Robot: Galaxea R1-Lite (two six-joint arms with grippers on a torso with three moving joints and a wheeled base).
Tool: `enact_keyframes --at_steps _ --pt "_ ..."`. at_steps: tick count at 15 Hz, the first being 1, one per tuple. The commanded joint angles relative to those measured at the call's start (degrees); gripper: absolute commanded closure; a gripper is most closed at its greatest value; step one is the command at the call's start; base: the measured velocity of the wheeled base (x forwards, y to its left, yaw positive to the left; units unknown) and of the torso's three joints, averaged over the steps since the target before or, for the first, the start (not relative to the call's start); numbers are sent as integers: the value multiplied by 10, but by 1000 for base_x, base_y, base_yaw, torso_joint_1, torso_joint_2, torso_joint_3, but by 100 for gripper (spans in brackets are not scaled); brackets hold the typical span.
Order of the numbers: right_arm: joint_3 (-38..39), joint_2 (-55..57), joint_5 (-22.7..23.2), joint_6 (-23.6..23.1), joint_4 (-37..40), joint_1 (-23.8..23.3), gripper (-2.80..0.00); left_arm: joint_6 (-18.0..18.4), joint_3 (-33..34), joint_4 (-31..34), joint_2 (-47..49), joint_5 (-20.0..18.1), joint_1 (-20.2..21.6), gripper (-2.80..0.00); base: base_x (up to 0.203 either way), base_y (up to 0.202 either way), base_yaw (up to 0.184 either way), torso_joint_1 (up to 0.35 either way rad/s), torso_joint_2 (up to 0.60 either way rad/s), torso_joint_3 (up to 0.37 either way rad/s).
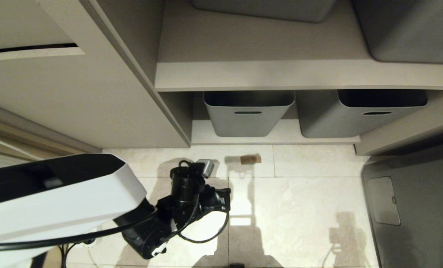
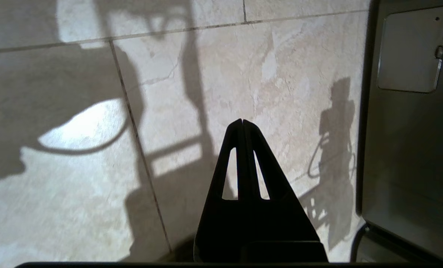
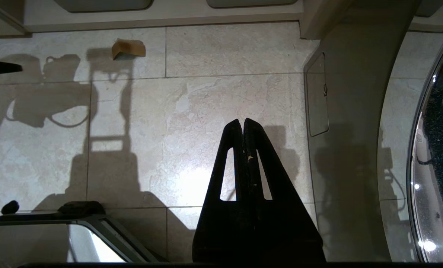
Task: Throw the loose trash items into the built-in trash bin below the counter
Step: Pick up the garbage
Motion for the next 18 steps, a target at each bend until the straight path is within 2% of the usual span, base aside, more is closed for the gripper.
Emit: enact_keyframes --at_steps 1,5,8,10,13,15,16,17,18 --pt "0 1 0 0 0 0 0 -2 -82 -1 94 1 1 0 0 0 0 0 0 0" --pt "0 1 0 0 0 0 0 -3 -256 105 158 13 0 0 0 0 0 0 0 0" --pt "0 1 0 0 0 0 0 -1 -392 224 199 33 1 0 0 0 0 0 0 0" --pt "0 1 0 0 0 0 0 11 -472 329 215 41 3 0 0 0 0 0 0 0" --pt "0 1 0 0 0 0 0 19 -599 457 240 44 6 0 0 0 0 0 0 0" --pt "0 1 0 0 0 0 0 40 -612 488 258 45 8 0 0 0 0 0 0 0" --pt "0 1 0 0 0 0 0 45 -611 475 261 47 8 0 0 0 0 0 0 0" --pt "0 1 0 0 0 0 0 47 -611 447 269 50 7 -280 0 0 0 0 0 0" --pt "0 1 0 0 0 0 0 53 -611 413 274 59 8 -280 0 0 0 0 0 0"
